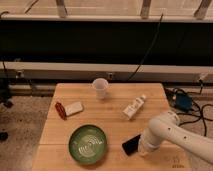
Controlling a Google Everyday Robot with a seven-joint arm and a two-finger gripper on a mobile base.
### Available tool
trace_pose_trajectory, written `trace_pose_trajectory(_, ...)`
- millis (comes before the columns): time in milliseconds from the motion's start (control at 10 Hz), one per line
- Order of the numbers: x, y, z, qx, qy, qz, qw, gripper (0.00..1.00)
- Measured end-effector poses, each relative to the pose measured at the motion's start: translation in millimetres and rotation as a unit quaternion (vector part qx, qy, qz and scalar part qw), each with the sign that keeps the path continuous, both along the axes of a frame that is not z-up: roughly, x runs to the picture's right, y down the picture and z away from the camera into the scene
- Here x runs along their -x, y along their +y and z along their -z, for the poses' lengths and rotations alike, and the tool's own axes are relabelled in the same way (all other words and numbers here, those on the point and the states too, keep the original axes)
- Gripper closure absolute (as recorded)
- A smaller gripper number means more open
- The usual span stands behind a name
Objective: Push the eraser across the table
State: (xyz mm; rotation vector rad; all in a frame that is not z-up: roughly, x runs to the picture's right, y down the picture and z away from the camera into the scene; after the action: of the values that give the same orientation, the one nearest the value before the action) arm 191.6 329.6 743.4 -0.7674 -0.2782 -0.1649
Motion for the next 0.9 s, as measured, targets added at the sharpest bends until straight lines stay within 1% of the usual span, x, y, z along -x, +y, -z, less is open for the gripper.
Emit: trace_pose_trajectory(900, 16.5, -4.4, -2.0, -0.009, -0.011, 0.02, 0.9997, 0.98)
